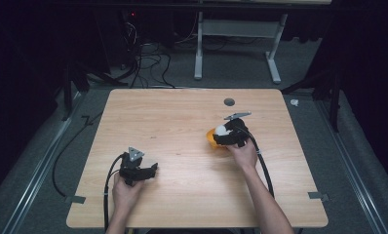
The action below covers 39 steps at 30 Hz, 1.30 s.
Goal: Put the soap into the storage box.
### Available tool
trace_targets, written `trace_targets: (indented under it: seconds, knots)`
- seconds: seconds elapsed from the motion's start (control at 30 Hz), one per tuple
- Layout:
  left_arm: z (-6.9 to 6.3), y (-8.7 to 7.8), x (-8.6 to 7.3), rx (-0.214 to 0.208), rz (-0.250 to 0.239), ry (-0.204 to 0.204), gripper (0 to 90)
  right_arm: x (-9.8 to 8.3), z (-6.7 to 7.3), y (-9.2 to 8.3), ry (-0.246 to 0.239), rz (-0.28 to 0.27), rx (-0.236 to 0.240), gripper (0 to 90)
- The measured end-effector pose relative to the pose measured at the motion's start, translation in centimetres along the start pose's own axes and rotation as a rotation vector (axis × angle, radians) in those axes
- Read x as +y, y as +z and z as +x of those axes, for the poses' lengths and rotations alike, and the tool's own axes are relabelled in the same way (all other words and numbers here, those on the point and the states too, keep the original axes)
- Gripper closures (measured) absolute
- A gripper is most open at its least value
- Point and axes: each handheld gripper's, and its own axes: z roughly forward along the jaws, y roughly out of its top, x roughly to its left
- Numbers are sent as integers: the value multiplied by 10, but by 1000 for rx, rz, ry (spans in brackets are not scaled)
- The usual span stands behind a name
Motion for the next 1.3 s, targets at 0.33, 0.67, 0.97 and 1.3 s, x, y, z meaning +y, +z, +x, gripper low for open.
trace_targets:
  seconds: [0.33, 0.67, 0.97, 1.3]
  knots:
    - [0, 0, 0, 1, -2, 0, 210, -2, 1, 7, 10, 30, -9, 243]
    - [0, 0, 0, 1, -2, 0, 209, -1, 1, 0, 26, -12, 3, 238]
    - [0, 0, 0, 1, -1, 0, 209, 1, 1, -16, 13, -66, -8, 250]
    - [0, 0, 0, 1, -2, 0, 209, 1, 2, -24, -5, -85, -5, 258]
